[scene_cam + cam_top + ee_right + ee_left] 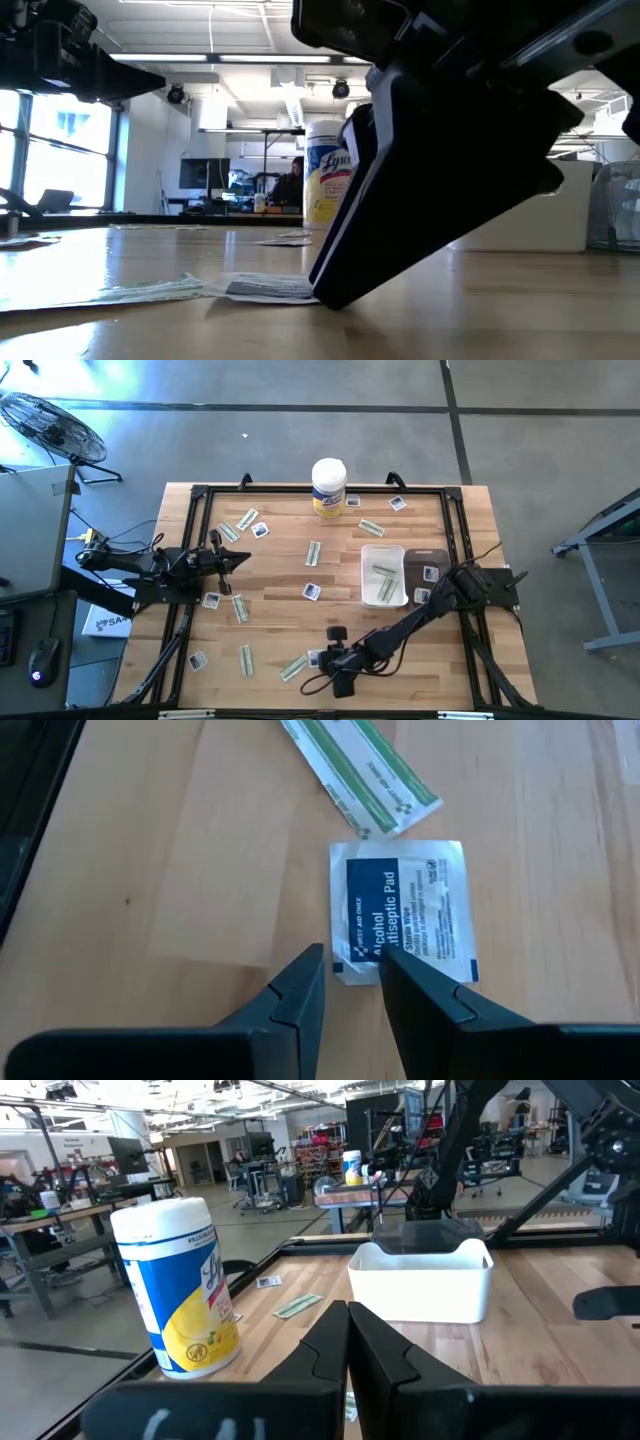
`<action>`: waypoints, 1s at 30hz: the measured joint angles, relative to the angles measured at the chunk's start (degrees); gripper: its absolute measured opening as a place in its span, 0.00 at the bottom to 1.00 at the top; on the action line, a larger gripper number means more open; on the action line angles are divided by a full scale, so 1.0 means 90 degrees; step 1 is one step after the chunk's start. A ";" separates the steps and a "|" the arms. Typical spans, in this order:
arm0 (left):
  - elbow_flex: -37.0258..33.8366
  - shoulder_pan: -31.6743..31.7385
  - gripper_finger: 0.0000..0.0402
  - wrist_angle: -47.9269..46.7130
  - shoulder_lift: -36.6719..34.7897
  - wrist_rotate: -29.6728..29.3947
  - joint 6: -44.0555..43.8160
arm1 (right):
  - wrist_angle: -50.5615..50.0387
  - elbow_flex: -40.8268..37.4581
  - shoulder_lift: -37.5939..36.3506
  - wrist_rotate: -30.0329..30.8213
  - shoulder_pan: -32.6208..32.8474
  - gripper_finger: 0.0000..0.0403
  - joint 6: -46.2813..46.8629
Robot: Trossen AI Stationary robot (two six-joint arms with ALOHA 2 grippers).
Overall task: Pick & Place First Aid Supplies
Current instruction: Put the blue alcohol pad into the black bin
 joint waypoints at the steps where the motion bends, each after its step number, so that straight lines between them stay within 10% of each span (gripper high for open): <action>1: -0.0001 0.0000 0.00 0.0002 0.0001 -0.0001 0.0000 | -0.0033 0.0002 0.0000 -0.0022 -0.0004 0.23 -0.0012; 30: 0.0000 0.0000 0.00 0.0000 0.0000 -0.0002 -0.0002 | -0.0278 0.0007 0.0335 0.0574 -0.0057 0.18 0.0077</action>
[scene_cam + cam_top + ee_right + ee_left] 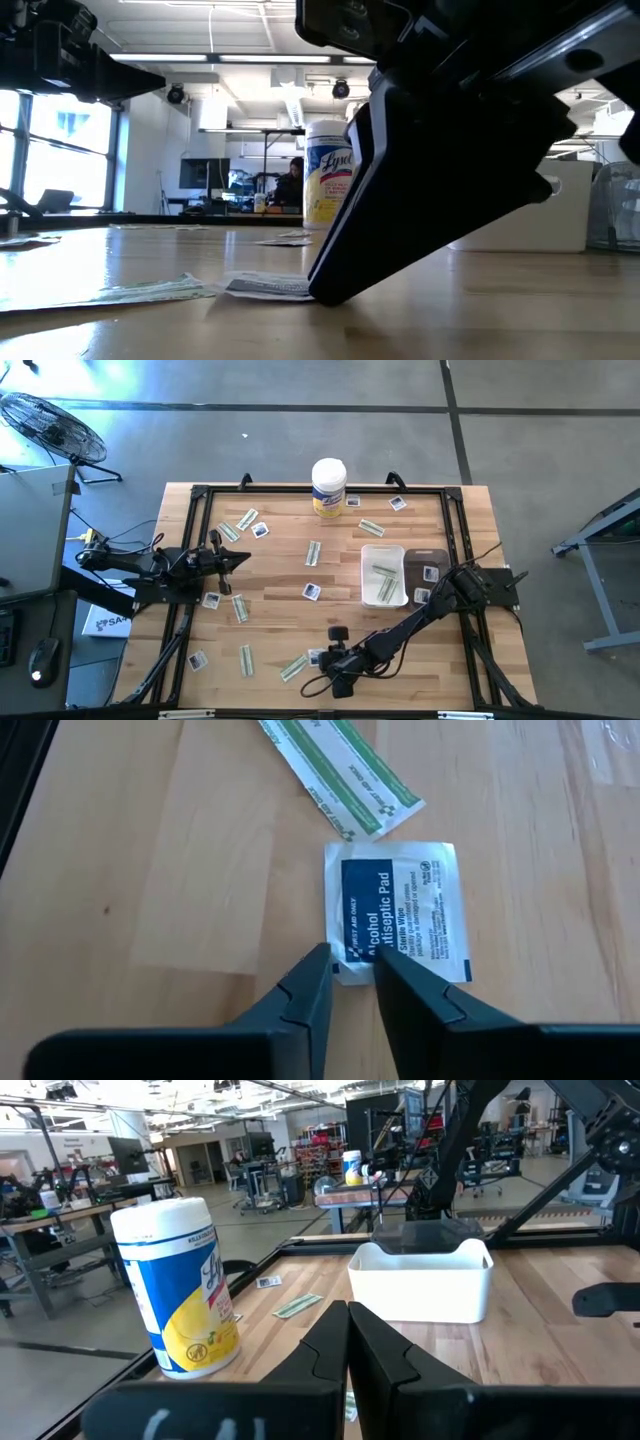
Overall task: Pick & Place First Aid Supplies
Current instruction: Put the blue alcohol pad into the black bin
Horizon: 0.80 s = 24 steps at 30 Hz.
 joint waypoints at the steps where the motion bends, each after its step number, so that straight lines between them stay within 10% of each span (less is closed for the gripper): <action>1: -0.0002 0.0001 0.00 0.0001 0.0000 0.0000 0.0002 | 0.0001 0.0000 0.0000 0.0005 -0.0002 0.16 0.0000; 24: 0.0000 0.0002 0.00 0.0000 0.0000 0.0002 0.0002 | -0.2721 -0.0039 -0.2388 0.1178 0.0123 0.01 0.1278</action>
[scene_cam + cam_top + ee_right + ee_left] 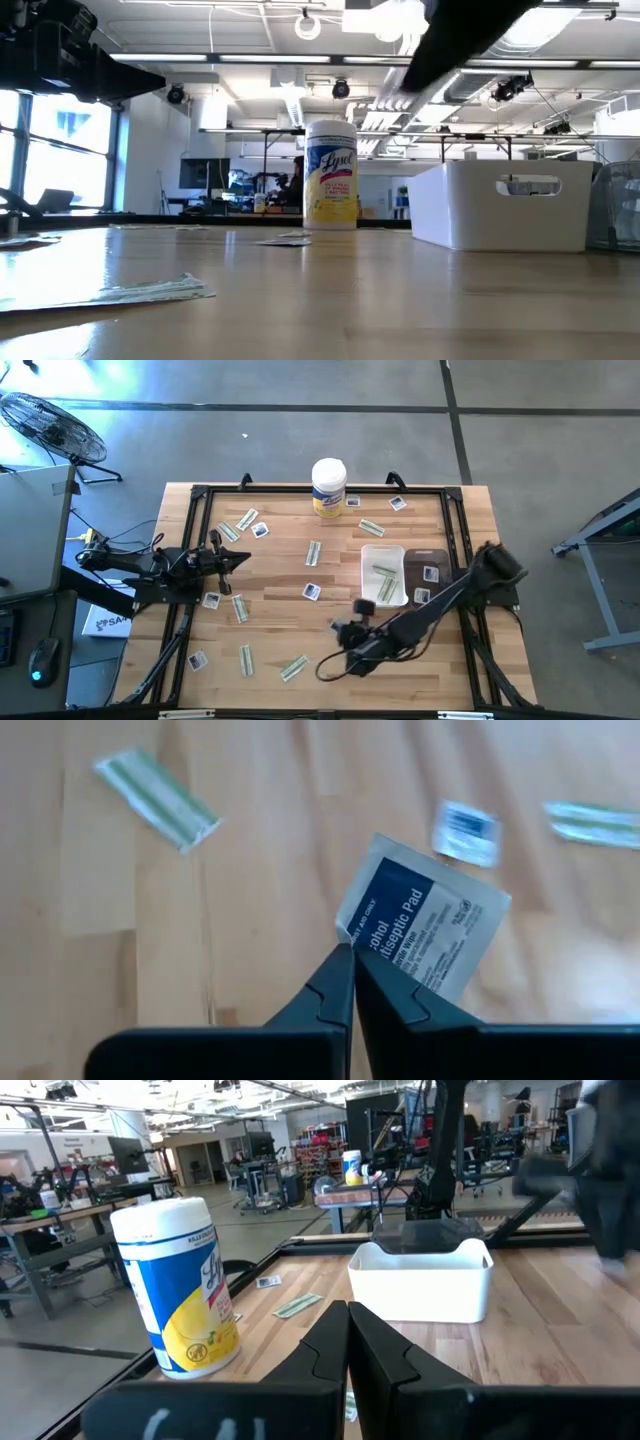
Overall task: Pick & Place First Aid Supplies
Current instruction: Put the blue alcohol pad into the black bin
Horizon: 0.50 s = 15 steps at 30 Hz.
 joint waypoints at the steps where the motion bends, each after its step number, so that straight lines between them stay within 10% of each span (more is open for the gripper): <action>1: 0.0000 -0.0002 0.00 0.0002 0.0000 0.0003 0.0000 | -0.0409 0.0010 -0.0184 0.0100 0.0036 0.01 0.0239; 9: -0.0002 0.0000 0.00 0.0001 0.0002 0.0001 -0.0002 | -0.4029 0.0004 -0.0898 0.1028 0.0248 0.00 0.2850; 15: 0.0000 0.0000 0.00 0.0002 0.0000 0.0001 0.0000 | -0.4911 -0.0659 -0.1217 0.0428 0.0183 0.00 0.4054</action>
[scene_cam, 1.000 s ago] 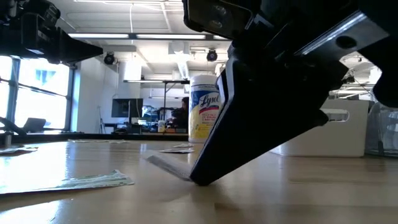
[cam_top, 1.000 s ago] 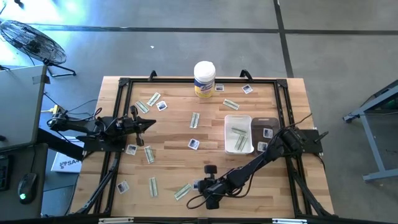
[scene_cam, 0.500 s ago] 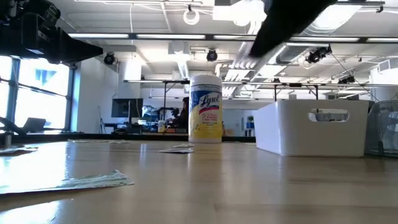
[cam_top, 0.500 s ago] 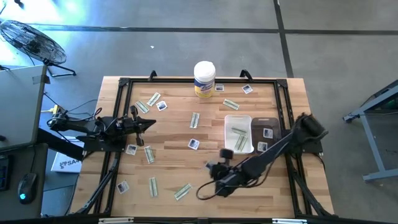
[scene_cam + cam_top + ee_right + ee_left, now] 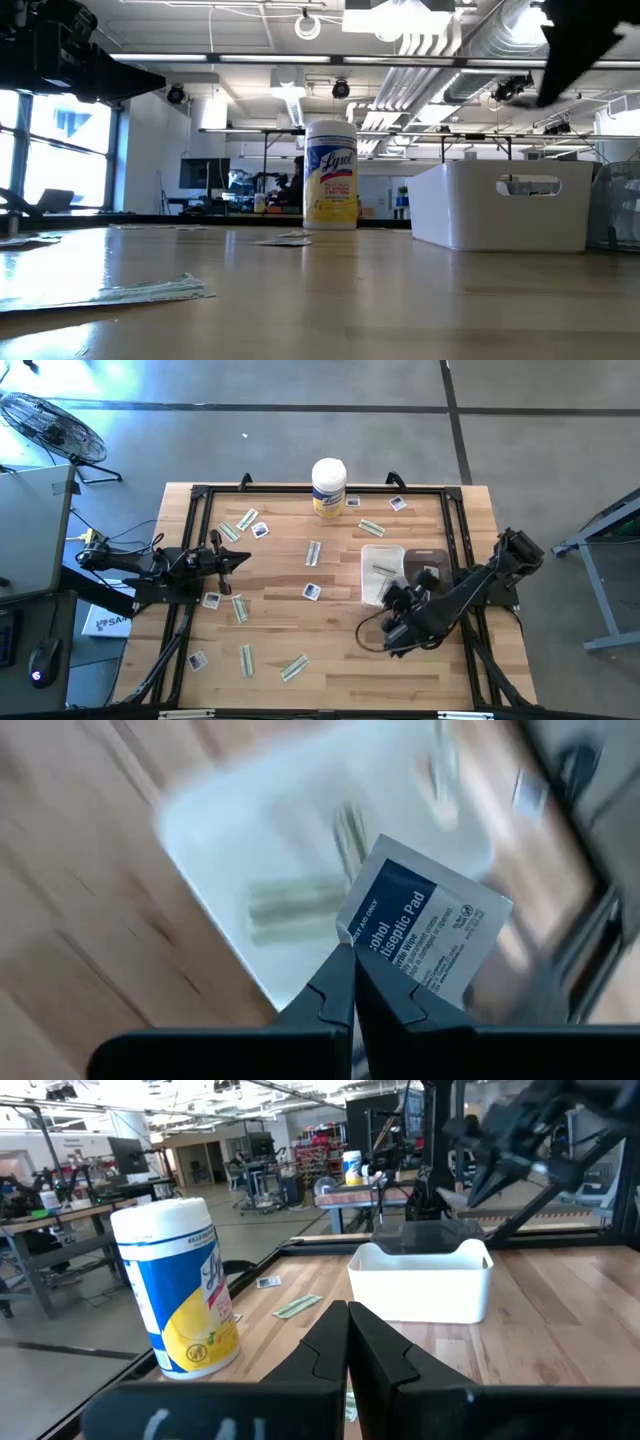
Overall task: Pick & Place First Aid Supplies
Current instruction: Put the blue alcohol pad into the black bin
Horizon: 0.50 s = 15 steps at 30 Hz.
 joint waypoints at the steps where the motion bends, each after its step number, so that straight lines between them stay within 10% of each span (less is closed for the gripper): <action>1: -0.0001 -0.0001 0.00 -0.0001 0.0002 0.0000 0.0000 | 0.0054 -0.0242 -0.0114 -0.0210 -0.0043 0.00 0.0121; 15: -0.0002 -0.0002 0.00 0.0000 0.0000 0.0000 0.0000 | 0.1819 -0.3567 -0.3067 -0.1777 -0.1290 0.02 0.1656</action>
